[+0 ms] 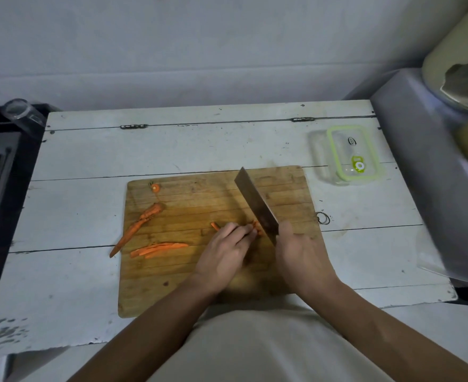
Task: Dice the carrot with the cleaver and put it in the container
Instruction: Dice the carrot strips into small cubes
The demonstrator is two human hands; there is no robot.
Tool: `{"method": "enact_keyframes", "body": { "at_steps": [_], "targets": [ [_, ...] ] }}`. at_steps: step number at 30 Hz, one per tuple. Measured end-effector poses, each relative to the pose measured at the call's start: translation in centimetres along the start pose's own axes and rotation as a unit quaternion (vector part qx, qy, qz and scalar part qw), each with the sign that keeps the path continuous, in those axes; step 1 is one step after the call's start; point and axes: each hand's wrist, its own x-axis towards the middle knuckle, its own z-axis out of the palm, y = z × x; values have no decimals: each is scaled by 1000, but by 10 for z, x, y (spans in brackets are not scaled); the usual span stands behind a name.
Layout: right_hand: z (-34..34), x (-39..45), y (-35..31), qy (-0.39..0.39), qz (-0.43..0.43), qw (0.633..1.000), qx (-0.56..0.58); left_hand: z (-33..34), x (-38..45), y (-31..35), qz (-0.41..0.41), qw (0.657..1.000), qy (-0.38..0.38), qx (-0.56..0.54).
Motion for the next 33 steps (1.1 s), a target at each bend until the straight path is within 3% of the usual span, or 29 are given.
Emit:
{"method": "enact_keyframes", "body": {
  "at_steps": [7,13,20,27,33],
  "targets": [
    [-3,-10,-16,-45,-1,998,-46,0,-1,-1,-2,1000,-10,-14],
    [-4,-10,-15,-54,13,998,-22,2,-1,-3,0,1000,-16,-21],
    [-2,-3,-20,-54,2,998,-45,1,0,-3,-5,1000,-11,-28],
    [-4,27,-21,-31,39,997,50,2,-1,-5,0,999,-26,-31],
    [2,7,0,-15,39,998,38,-3,-2,-2,-28,998,3,-52]
  ]
}}
